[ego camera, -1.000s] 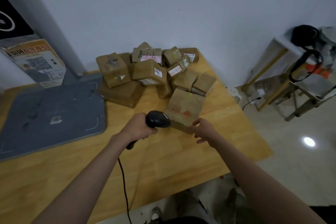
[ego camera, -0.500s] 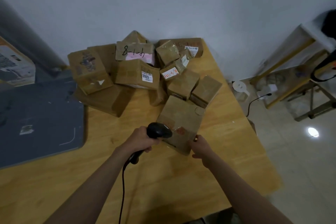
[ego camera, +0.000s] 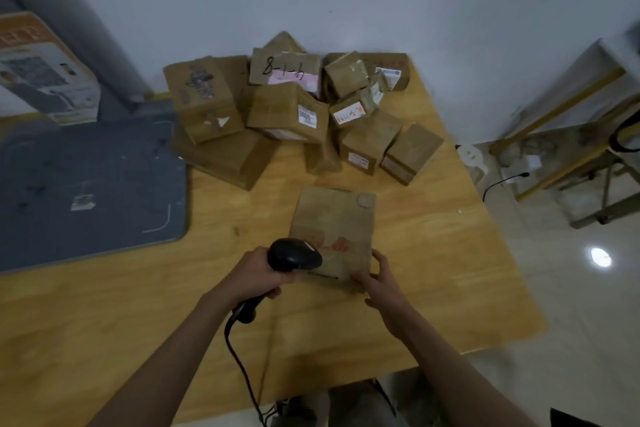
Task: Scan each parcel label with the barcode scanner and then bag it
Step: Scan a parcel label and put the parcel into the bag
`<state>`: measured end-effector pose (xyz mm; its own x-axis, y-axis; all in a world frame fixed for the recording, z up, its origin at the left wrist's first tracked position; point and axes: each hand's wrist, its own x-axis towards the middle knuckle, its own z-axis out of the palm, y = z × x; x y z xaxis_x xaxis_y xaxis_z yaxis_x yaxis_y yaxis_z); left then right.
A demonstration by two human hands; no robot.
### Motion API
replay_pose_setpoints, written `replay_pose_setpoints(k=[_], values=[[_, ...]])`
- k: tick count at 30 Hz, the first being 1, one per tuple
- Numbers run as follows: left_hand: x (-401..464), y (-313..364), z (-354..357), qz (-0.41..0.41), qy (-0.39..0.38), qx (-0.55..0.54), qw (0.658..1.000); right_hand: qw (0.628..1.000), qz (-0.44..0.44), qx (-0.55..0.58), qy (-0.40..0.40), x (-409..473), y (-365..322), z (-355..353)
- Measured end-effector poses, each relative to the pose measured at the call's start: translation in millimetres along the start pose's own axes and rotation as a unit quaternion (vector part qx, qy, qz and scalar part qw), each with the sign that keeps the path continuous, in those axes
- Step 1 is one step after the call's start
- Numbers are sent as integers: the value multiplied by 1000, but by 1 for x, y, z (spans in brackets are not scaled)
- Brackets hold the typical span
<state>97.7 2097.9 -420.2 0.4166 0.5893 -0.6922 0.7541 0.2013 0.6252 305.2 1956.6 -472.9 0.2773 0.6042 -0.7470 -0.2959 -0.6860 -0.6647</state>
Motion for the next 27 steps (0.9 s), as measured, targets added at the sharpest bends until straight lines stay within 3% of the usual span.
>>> replay_pose_setpoints(k=[5, 8, 13, 19, 23, 27], values=[[-49, -49, -6, -3, 21, -35, 999, 997, -63, 47, -1, -25, 4, 34], [-75, -67, -13, 11, 68, -63, 996, 980, -159, -100, 65, -33, 1, 47], [-103, -73, -35, 50, 146, -112, 982, 878, -324, -324, 139, -42, -10, 62], [-115, -70, -39, 68, 159, -113, 978, 756, -391, -504, 144, -45, 5, 78], [-114, -78, -32, 69, 151, -93, 982, 763, -319, -550, 119, -47, 31, 73], [-112, -88, -27, 62, 145, -66, 985, 770, -308, -551, 89, -43, 52, 68]])
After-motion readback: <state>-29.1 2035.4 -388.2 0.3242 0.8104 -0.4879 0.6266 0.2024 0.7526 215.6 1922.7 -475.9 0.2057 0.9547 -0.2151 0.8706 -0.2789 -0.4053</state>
